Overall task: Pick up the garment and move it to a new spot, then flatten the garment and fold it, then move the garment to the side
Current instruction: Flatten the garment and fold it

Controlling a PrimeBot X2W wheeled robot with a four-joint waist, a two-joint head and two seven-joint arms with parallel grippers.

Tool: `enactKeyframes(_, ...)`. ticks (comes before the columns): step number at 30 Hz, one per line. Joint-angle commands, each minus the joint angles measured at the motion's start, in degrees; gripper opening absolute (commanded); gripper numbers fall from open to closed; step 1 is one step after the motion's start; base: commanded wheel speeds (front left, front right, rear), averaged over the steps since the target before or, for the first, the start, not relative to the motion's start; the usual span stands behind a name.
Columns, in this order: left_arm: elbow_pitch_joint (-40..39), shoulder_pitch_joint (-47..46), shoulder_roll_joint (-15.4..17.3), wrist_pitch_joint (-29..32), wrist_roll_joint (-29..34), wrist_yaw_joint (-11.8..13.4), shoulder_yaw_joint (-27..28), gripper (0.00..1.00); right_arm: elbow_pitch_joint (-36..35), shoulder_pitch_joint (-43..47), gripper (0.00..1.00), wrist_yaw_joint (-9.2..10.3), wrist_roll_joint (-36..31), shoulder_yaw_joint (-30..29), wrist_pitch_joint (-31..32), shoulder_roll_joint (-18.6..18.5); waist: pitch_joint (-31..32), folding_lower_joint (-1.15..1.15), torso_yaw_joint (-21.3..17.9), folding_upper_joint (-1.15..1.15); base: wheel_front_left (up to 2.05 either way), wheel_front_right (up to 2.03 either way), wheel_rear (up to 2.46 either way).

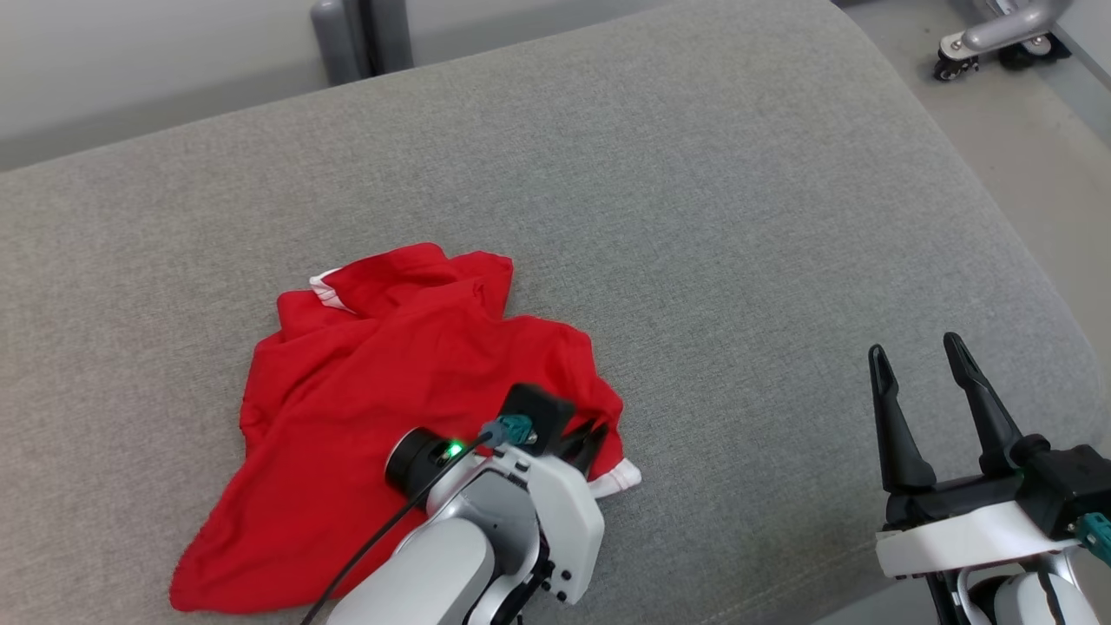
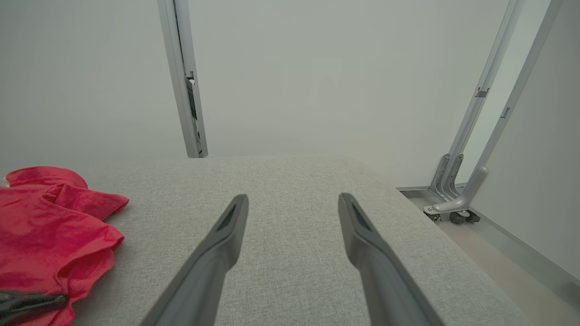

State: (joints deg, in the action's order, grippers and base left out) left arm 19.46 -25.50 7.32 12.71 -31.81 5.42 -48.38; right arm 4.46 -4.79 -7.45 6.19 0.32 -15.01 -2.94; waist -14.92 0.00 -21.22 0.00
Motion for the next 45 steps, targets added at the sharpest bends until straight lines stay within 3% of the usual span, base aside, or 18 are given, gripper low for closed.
enactKeyframes(1,1.19,-1.87,-0.69,-0.53,-0.39,-0.54,0.21,0.0,-0.02,-0.87,1.0,-0.07,0.36,0.03,-0.26,-0.1,-0.51,0.0,-0.51,0.0,0.0,0.0,0.0)
enactKeyframes(6,6.0,-5.93,-3.22,-2.18,-1.12,-1.88,-0.5,0.0,0.26,-1.54,1.0,-0.07,0.45,0.44,-0.26,-0.09,-1.38,0.0,-1.6,0.0,0.0,0.0,0.0)
enactKeyframes(9,9.73,-8.34,-3.95,-5.59,-1.51,-1.43,-0.9,0.0,0.78,-1.65,1.0,-0.07,0.61,0.68,-0.26,-0.06,-1.89,0.0,-2.39,0.0,0.0,0.0,0.0)
enactKeyframes(10,10.79,-8.8,-4.13,-6.78,-1.79,-1.6,-1.25,0.21,0.88,-1.64,1.0,-0.07,0.71,0.68,-0.26,-0.05,-1.95,0.0,-2.58,0.0,0.0,0.0,0.0)
enactKeyframes(11,11.52,-9.0,-4.26,-7.96,-2.66,-1.94,-1.47,0.66,0.98,-1.56,1.0,-0.07,0.86,0.6,-0.26,-0.06,-1.98,0.0,-2.71,0.0,0.0,0.0,0.0)
enactKeyframes(12,11.54,-9.29,-4.4,-9.57,-4.43,-2.4,-2.78,1.0,1.09,-1.36,1.0,-0.07,0.97,0.37,-0.26,-0.05,-1.87,0.0,-2.83,0.0,0.0,0.0,0.0)
enactKeyframes(17,7.9,-7.99,-4.3,-13.9,-9.86,-2.64,-5.24,1.0,1.29,-0.12,1.0,-0.07,0.18,-0.77,-0.26,-0.05,-0.41,0.0,-1.76,0.0,0.0,0.0,0.0)
enactKeyframes(21,3.35,-5.9,-4.03,-16.85,-11.57,-1.06,-4.68,1.0,1.06,0.73,1.0,-0.07,-0.57,-1.02,-0.26,-0.06,1.51,0.0,-0.27,0.0,0.0,0.0,0.0)
enactKeyframes(25,-3.14,-2.69,1.61,-17.77,-10.41,3.55,-2.34,1.0,0.83,1.89,1.0,-0.07,-1.12,-1.55,-0.26,-0.22,3.65,0.0,1.67,0.0,0.0,0.0,0.0)
enactKeyframes(29,-11.47,2.68,10.07,-16.5,-9.86,10.27,1.05,1.0,0.69,3.27,1.0,-0.07,-1.37,-1.62,-0.26,-0.56,5.33,0.0,3.74,0.0,0.0,0.0,0.0)
enactKeyframes(32,-17.7,7.61,15.83,-14.69,-11.33,13.83,3.53,1.0,0.6,4.28,1.0,-0.07,-1.29,-1.47,-0.26,-0.78,6.22,0.0,5.38,0.0,0.0,0.0,0.0)
enactKeyframes(36,-23.3,12.75,22.21,-12.5,-12.66,16.92,5.69,1.0,0.43,4.88,1.0,-0.07,-1.46,-1.25,-0.26,-1.23,6.93,0.0,7.23,0.0,0.0,0.0,0.0)
enactKeyframes(41,-26.67,16.11,25.17,-9.86,-13.98,18.25,5.49,1.0,0.31,4.44,1.0,-0.07,-1.47,-0.95,-0.26,-1.77,6.94,0.0,8.63,0.0,0.0,0.0,0.0)
enactKeyframes(42,-26.96,16.51,25.05,-9.42,-14.28,18.24,5.28,0.97,0.3,4.35,1.0,-0.07,-1.46,-0.86,-0.26,-1.87,6.92,0.0,8.77,0.0,0.0,0.0,0.0)
enactKeyframes(43,-26.88,16.74,25.13,-9.18,-14.29,18.23,4.91,0.77,0.3,4.28,1.0,-0.07,-1.43,-0.84,-0.26,-1.95,6.9,0.0,8.89,0.0,0.0,0.0,0.0)
enactKeyframes(44,-26.63,16.79,24.96,-8.86,-14.38,18.22,4.7,0.5,0.28,4.24,1.0,-0.07,-1.4,-0.78,-0.26,-2.03,6.84,0.0,8.98,0.0,0.0,0.0,0.0)
enactKeyframes(45,-26.33,16.73,24.72,-8.94,-14.5,18.15,4.55,0.45,0.26,4.18,1.0,-0.07,-1.34,-0.77,-0.26,-2.08,6.75,0.0,9.03,0.0,0.0,0.0,0.0)
